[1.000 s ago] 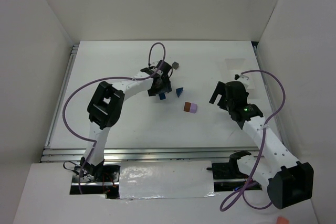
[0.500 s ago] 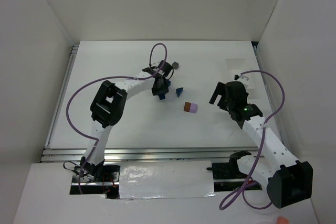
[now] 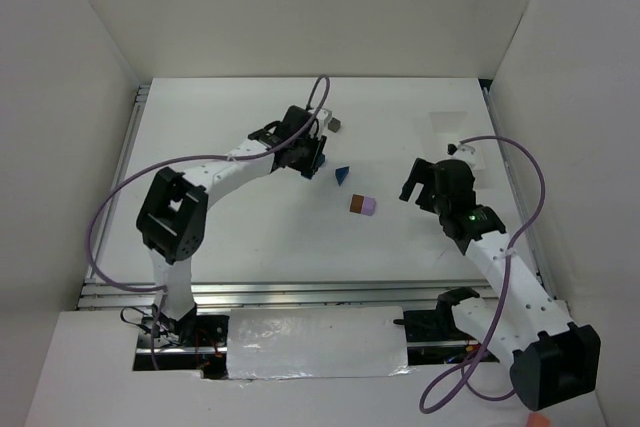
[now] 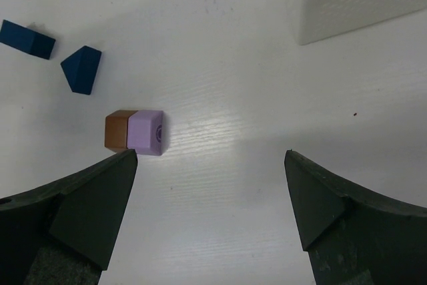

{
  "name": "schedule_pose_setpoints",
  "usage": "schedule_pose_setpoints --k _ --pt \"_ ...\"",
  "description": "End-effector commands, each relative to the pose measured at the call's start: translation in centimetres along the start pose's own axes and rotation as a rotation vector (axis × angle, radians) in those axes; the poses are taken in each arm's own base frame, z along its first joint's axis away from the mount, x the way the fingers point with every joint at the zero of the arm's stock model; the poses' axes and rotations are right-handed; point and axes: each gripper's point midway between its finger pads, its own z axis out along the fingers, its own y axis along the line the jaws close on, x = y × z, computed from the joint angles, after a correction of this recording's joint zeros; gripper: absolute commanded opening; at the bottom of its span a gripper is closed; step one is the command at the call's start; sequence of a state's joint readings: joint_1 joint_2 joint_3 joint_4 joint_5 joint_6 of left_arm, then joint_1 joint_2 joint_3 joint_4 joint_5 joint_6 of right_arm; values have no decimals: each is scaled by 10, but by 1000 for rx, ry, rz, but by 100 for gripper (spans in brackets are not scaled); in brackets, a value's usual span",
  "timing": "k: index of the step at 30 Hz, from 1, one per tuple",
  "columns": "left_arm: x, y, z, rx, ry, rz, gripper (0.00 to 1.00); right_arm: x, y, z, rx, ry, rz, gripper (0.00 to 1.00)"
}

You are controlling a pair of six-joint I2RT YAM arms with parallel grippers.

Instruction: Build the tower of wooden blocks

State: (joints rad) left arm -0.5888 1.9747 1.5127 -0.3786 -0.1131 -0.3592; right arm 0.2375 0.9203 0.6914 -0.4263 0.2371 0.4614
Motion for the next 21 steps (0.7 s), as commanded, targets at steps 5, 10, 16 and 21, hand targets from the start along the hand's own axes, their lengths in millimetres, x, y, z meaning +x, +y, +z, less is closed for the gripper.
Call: schedule_pose_setpoints --k 5,10,16,21 --pt "-84 -72 -85 436 -321 750 29 -30 0 -17 -34 -164 -6 100" --pt "-76 -104 -102 665 -272 1022 27 -44 -19 -33 64 -225 57 100" --pt "-40 -129 -74 689 -177 1265 13 -52 -66 -63 308 -261 184 100" --pt "-16 -152 -53 715 -150 1345 9 -59 -76 -80 321 -309 244 100"
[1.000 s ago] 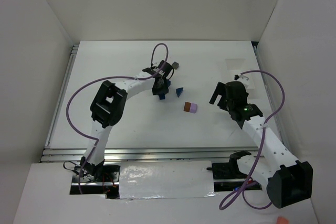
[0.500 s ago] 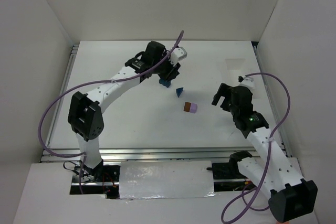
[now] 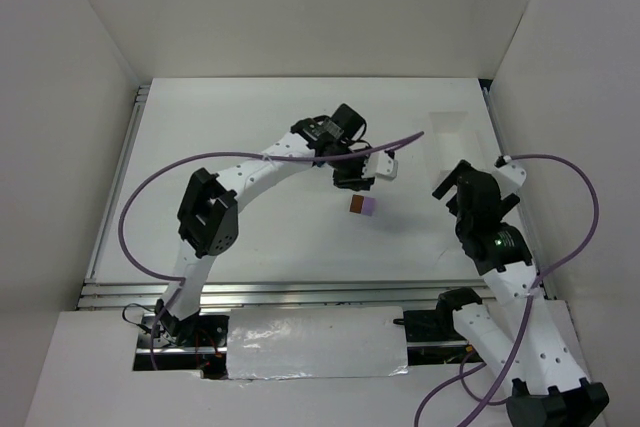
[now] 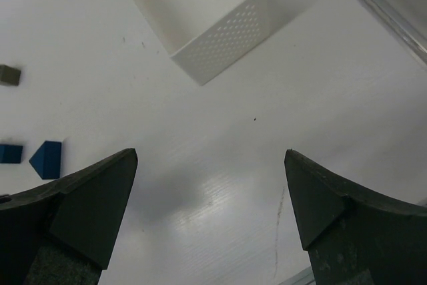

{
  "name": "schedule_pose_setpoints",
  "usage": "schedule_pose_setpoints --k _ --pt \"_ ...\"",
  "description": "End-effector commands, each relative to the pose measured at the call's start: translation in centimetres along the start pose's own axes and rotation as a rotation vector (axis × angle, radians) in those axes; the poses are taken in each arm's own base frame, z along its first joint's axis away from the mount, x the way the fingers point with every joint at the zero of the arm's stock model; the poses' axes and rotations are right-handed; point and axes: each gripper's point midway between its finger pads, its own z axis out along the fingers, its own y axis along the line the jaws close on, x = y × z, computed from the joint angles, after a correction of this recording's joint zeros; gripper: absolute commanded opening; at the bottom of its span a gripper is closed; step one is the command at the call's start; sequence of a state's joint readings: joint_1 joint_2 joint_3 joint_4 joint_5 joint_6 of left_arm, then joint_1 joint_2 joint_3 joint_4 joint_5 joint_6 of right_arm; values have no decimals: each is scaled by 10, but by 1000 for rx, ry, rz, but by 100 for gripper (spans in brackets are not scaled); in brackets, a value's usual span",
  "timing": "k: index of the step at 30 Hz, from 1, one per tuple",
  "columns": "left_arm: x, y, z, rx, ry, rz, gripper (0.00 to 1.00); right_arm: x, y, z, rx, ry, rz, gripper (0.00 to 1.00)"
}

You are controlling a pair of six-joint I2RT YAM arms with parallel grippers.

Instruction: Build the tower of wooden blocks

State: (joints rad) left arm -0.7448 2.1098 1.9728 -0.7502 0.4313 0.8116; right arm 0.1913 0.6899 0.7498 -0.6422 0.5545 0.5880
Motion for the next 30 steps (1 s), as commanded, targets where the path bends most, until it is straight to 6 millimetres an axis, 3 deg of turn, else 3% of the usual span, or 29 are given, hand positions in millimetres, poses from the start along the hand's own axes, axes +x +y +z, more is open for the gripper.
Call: schedule_pose_setpoints --k 1,9,12,20,30 --pt "-6 -11 18 62 -9 100 10 -24 -13 -14 44 -81 78 100" --pt "5 -27 61 90 51 108 12 -32 4 -27 -106 -124 94 100" --pt "12 -25 71 71 88 105 9 -30 9 -29 -151 -121 84 100" --pt "11 -17 83 61 76 119 8 -29 13 -30 -178 -121 80 100" --pt "10 -11 80 44 95 144 7 -22 18 -23 -188 -95 55 100"
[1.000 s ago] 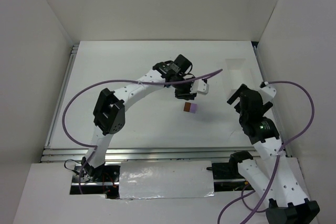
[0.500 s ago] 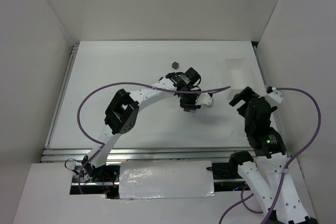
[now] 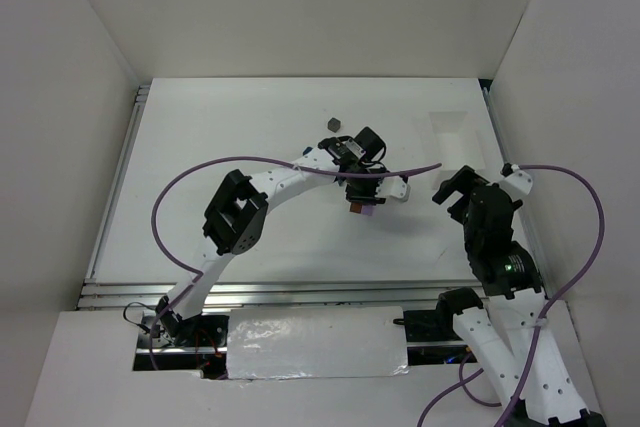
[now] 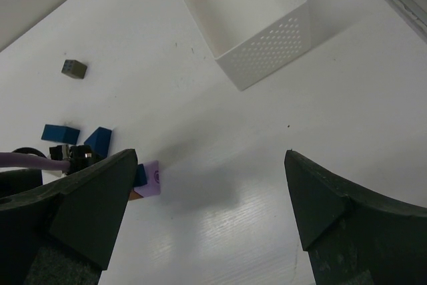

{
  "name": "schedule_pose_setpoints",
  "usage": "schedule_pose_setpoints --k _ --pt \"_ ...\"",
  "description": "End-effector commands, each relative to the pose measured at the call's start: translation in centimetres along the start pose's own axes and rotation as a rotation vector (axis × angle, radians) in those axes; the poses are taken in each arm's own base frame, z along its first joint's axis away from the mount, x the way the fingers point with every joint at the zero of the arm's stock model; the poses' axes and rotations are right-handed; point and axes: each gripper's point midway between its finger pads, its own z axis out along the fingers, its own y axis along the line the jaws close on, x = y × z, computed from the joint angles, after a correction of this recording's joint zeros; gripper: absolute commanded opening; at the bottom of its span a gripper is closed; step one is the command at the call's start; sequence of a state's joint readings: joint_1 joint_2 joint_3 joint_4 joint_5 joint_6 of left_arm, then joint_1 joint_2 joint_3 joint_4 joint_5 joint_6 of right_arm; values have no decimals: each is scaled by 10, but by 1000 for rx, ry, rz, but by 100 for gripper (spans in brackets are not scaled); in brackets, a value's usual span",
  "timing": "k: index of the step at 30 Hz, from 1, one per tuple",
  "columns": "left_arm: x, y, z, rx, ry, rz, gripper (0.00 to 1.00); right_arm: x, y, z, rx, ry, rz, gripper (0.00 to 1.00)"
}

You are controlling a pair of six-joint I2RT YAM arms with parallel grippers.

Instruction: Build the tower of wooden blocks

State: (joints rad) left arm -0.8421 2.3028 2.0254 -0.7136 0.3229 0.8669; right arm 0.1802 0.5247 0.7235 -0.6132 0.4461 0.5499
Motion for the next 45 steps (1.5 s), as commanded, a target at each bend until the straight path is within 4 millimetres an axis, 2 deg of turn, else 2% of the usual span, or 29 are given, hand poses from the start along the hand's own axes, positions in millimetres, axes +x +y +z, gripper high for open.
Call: schedule_pose_setpoints --k 1,4,10,14,27,45 --pt "-11 9 -5 -17 -23 56 7 -8 8 4 -26 -30 7 100" --pt "-10 0 -8 22 -20 77 7 -9 10 4 -36 -31 6 100" --pt "-1 -1 -8 26 13 92 7 -9 10 4 -39 -34 2 100" --pt "-5 -4 -8 39 -3 92 9 -7 9 6 -31 -32 1 100" --pt "-3 2 0 12 -4 81 10 -5 8 8 -26 -27 -1 100" --pt "2 -9 9 46 5 96 17 -5 7 9 -18 -29 -3 100"
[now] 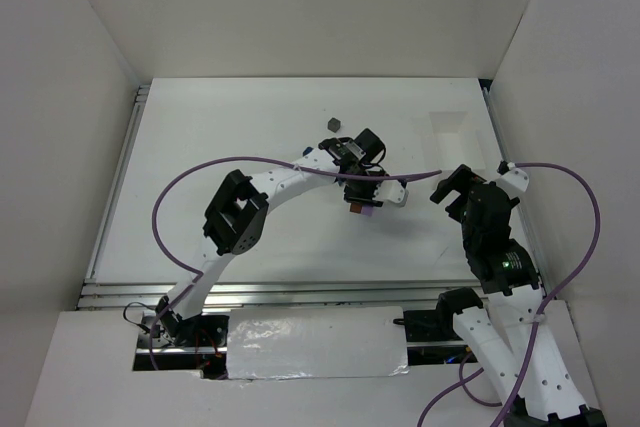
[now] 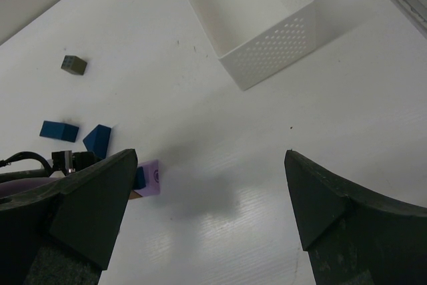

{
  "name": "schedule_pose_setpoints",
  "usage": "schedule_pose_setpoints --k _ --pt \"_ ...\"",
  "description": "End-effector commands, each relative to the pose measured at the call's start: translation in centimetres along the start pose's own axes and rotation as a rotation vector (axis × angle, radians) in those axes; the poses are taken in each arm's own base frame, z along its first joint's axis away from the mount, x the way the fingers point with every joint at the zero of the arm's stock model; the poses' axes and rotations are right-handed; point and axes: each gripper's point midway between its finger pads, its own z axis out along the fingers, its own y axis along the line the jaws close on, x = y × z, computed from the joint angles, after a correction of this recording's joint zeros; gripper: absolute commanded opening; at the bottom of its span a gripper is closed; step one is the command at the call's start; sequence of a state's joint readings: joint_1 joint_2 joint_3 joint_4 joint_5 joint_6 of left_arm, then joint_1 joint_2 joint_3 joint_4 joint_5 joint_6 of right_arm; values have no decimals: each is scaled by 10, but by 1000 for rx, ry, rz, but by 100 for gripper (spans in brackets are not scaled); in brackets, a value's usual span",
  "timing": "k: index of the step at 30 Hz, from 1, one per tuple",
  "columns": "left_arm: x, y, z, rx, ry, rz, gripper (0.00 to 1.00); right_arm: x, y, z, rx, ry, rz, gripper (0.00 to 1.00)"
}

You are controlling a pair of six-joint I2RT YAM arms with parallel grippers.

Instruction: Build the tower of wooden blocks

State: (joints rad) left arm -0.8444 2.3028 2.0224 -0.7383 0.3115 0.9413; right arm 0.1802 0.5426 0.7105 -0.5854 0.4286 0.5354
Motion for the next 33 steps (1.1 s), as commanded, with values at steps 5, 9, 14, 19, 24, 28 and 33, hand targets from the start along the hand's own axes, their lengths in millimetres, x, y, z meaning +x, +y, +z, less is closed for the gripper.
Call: schedule_pose_setpoints --k 5,9,14,19,24,28,33 --pt "0 -7 10 27 -10 33 17 -8 3 5 -4 -38 10 100" --pt "0 -7 12 28 -11 33 17 -9 4 4 -7 -39 10 100" --pt "3 -6 14 21 -3 30 16 -8 5 5 -9 -35 4 100" --pt "3 -4 15 19 -13 26 16 -8 5 6 -13 -34 -1 100" --pt "4 -3 17 14 -11 23 16 -7 5 7 -10 -29 -5 100" --pt "5 -4 16 23 -9 26 17 -7 5 7 -12 -28 -5 100" --pt "8 -6 17 29 -1 31 17 -7 5 6 -13 -29 -5 100"
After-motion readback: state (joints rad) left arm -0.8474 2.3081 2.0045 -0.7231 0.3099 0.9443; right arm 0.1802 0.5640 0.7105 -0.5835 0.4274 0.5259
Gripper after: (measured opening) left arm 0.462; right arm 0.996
